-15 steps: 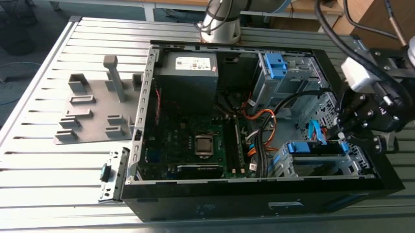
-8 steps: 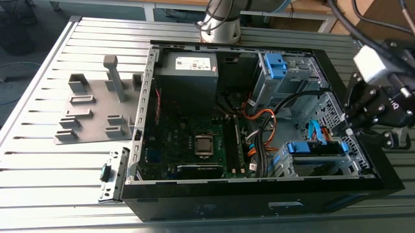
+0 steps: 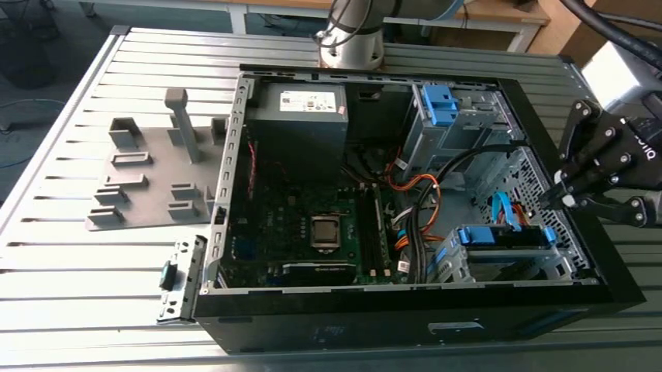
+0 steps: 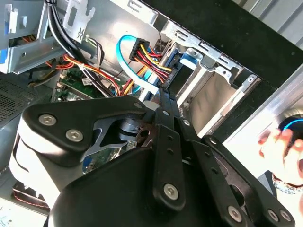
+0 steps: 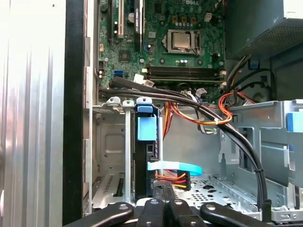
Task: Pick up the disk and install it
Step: 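Insert the second disk wire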
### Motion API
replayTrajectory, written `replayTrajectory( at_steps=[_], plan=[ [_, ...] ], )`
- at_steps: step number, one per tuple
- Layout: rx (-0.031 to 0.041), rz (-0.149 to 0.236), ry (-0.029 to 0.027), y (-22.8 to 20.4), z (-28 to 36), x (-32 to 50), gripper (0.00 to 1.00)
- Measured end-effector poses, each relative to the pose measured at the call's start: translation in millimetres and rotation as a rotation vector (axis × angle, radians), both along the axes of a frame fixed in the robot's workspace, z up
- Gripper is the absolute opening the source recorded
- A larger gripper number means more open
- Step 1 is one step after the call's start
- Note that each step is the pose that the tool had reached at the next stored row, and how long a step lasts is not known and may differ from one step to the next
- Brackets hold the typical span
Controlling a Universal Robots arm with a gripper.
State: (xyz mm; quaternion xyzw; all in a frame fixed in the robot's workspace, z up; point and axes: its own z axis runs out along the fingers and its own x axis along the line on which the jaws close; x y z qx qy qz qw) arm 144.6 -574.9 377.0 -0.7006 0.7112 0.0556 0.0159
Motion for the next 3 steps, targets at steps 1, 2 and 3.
replayTrajectory(
  at_steps=[1, 2, 3],
  plan=[
    [0.0, 0.0, 0.0, 0.0, 0.0, 0.0, 0.11],
    [-0.0002, 0.0, 0.0, 0.0, 0.2, 0.0, 0.11],
    [0.0, 0.0, 0.0, 0.0, 0.1, 0.0, 0.11]
  ],
)
